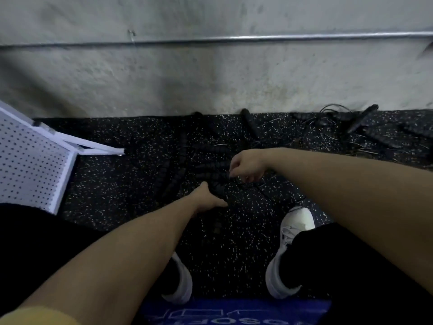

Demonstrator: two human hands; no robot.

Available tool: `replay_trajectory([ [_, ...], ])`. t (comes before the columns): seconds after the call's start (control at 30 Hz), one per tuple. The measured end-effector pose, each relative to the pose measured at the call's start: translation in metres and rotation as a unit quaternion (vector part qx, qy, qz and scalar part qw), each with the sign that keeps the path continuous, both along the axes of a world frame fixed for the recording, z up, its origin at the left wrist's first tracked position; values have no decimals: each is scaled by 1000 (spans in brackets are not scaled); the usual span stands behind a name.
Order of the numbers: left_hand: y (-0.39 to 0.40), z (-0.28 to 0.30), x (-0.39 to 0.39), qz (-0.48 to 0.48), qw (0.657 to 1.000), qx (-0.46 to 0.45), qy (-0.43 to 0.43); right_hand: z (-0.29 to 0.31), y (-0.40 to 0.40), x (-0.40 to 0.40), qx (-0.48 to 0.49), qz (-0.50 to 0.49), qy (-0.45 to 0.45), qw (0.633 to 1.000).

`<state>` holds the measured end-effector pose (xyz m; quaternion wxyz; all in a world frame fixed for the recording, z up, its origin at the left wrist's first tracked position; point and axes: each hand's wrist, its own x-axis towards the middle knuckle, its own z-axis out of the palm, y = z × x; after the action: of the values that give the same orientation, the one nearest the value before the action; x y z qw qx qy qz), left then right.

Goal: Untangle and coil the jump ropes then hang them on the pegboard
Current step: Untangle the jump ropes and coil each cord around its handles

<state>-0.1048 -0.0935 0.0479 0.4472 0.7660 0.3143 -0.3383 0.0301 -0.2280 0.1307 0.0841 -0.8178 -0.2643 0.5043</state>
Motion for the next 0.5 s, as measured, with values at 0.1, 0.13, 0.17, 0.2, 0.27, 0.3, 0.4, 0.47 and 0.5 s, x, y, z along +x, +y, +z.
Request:
replay_trajectory([
  [0.1,-5,-34,-16,24,999,-43,-9,-46,-9,-3,-30,-7,10,999],
  [0.13,-6,-45,-19,20,998,-59,-7,-60,-13,-5,-41,-8,15,999],
  [0.17,-6,-55,-22,15,997,-71,-7,-73,-17,-8,-53,-9,24,998],
  [0.2,-5,-64,-25,9,997,-74,-8,-85,-21,-12,-64,-9,33,997],
  [0.27,-6,-77,-31,-5,998,-61,-16,-107,-28,-18,-79,-11,45,996],
  [0.3,-7,-83,-33,-14,998,-54,-27,-116,-32,-21,-81,-13,48,995],
  [0.4,-11,-89,-39,-107,992,41,-47,-136,-37,-31,-80,-11,44,996],
  [0.47,-11,-85,-38,-213,962,167,-27,-145,-39,-38,-87,-1,42,995],
  [0.5,-10,-83,-38,-246,948,201,-18,-148,-39,-41,-91,4,44,995],
])
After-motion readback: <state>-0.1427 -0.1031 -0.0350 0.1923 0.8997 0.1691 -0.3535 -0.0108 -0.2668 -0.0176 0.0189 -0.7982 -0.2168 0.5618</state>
